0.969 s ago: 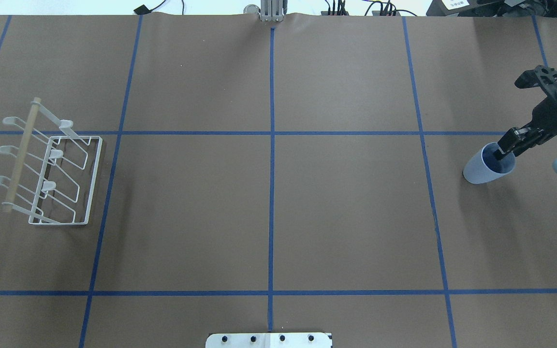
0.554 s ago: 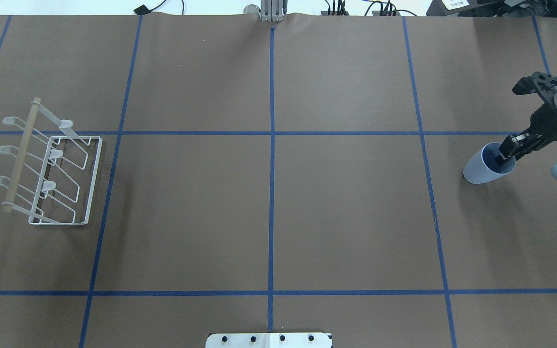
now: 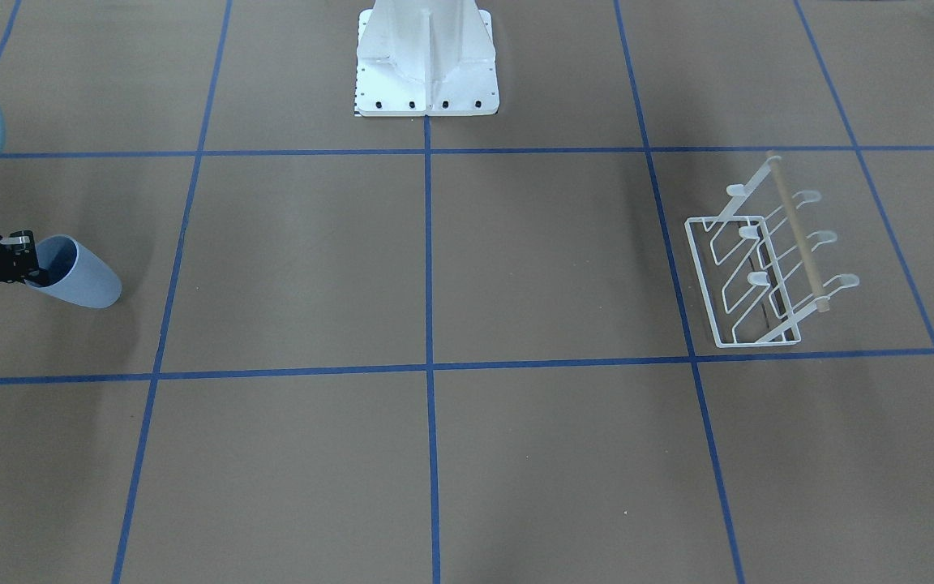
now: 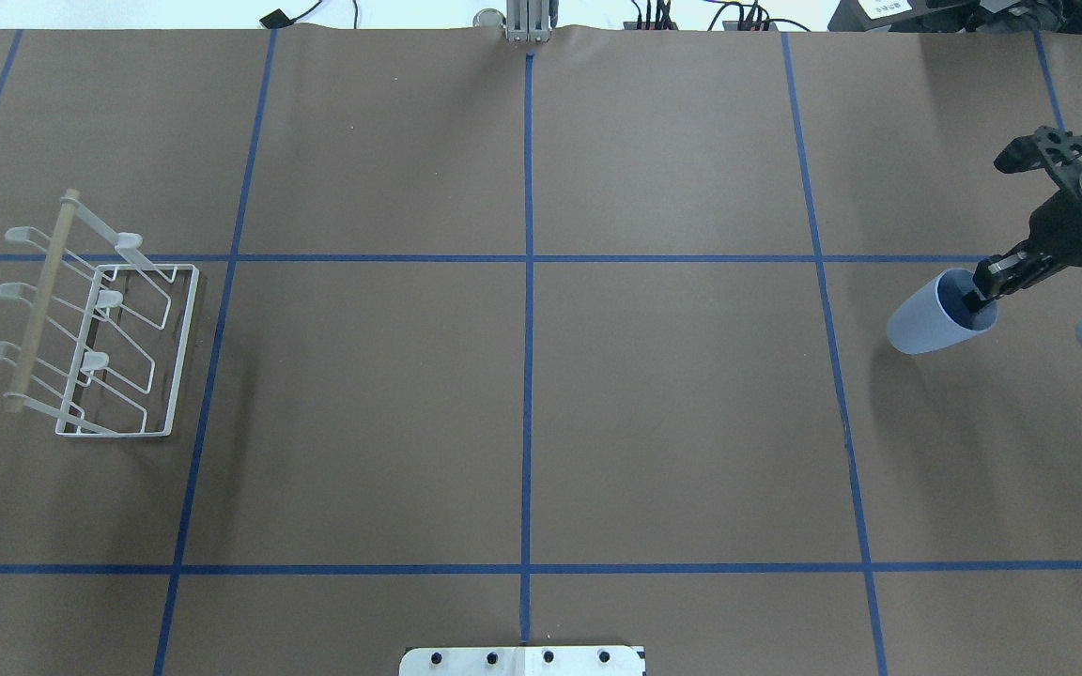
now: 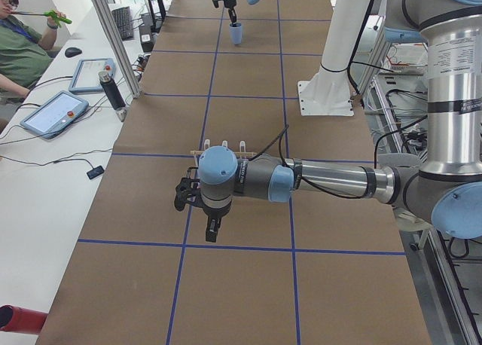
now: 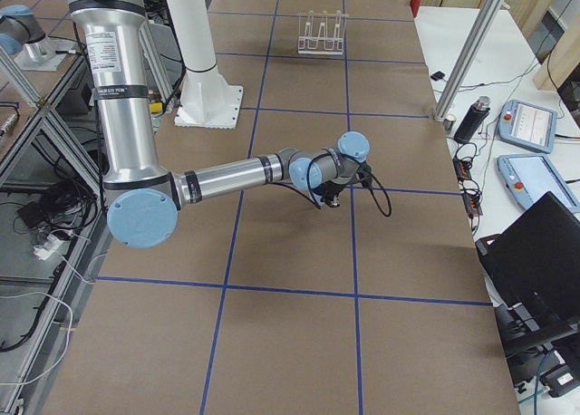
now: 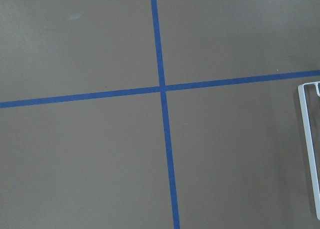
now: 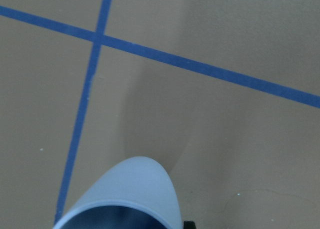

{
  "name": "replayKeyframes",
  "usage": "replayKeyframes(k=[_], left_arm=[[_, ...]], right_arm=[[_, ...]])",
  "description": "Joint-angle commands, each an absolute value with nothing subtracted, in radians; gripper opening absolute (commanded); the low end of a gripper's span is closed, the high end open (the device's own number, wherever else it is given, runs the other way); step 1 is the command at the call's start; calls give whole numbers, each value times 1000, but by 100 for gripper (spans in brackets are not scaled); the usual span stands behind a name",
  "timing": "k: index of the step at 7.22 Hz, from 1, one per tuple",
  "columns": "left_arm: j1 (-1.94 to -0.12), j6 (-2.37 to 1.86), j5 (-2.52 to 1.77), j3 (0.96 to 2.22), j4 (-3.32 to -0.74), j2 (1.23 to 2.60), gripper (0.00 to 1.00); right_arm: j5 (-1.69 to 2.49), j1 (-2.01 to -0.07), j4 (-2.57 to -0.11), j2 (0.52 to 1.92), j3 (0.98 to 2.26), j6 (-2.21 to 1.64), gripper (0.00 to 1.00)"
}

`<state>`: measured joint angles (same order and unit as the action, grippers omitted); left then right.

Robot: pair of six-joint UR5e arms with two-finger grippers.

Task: Hang cup on cup holder
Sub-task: 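Grasp the cup rim with the right gripper and lift it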

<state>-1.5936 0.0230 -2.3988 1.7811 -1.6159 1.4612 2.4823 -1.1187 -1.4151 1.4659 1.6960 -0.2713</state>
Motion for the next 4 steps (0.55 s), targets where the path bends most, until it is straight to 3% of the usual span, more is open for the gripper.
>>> replayKeyframes(k=[1, 3, 4], left_arm=[[-1591, 23, -2396, 1787, -1618, 1497, 98], [-1527, -132, -2404, 1802, -1675, 1545, 98], [-1499, -300, -2398, 1795, -1866, 1543, 98]], right_arm=[[2633, -1179, -1405, 1491, 1781, -287, 0], [2648, -1187, -1363, 1409, 1863, -581, 0], [2637, -1183, -1203, 1355, 1856, -843, 0]])
